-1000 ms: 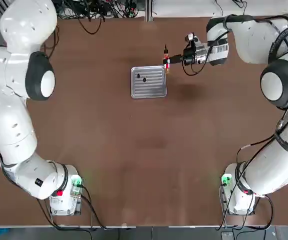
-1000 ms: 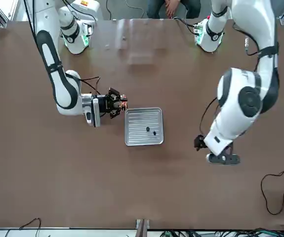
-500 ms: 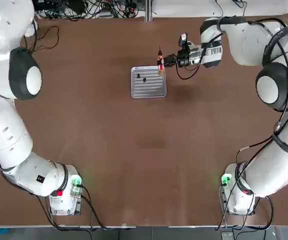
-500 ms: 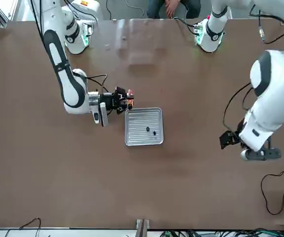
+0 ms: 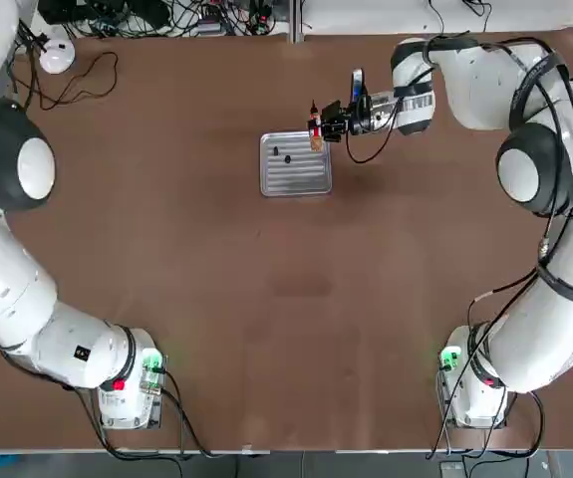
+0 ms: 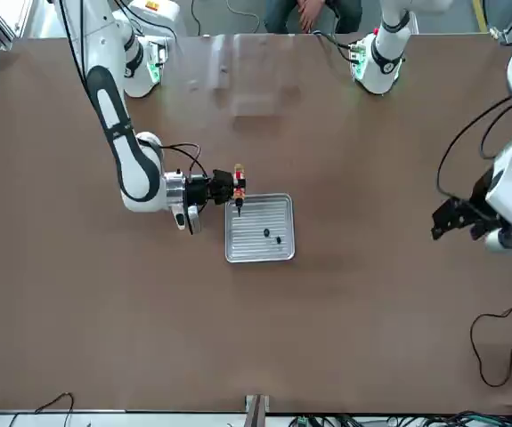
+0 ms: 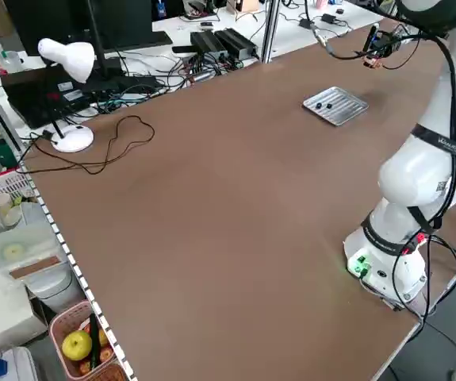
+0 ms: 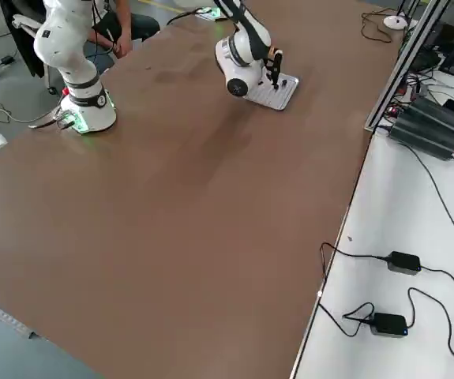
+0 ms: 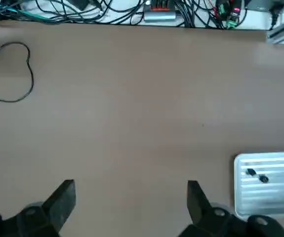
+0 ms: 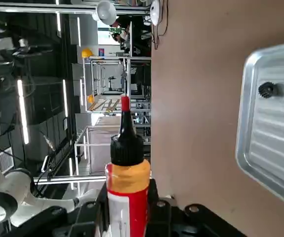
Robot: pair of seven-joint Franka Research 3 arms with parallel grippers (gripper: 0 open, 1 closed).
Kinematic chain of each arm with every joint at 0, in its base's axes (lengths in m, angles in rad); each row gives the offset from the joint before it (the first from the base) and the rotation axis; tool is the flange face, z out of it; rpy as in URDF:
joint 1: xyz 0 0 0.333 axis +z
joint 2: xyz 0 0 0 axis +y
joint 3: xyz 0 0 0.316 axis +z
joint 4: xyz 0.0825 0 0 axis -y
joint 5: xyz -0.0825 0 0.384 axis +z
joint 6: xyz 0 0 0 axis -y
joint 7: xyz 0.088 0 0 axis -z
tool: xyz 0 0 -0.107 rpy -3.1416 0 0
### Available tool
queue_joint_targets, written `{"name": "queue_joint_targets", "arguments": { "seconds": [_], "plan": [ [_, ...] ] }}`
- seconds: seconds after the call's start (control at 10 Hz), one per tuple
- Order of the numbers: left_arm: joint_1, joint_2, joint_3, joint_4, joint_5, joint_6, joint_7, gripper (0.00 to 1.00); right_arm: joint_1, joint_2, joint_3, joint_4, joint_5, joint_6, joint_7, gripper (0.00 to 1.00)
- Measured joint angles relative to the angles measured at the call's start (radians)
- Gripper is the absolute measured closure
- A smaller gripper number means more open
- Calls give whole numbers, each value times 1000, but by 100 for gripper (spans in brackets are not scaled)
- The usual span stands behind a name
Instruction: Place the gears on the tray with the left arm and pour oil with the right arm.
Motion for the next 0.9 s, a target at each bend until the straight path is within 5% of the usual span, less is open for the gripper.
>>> {"name": "queue_joint_targets", "arguments": {
  "seconds": [0.2,0.5,0.9],
  "plan": [
    [74,-79,-47,-76,0,-37,10,0,20,29,0,24,0,1,101,70],
    [287,-186,-266,-177,21,-52,16,0,28,59,0,46,0,-1,243,70],
    [329,-225,-294,-202,44,-108,16,0,61,91,1,55,0,-2,414,70]
  ]
}}
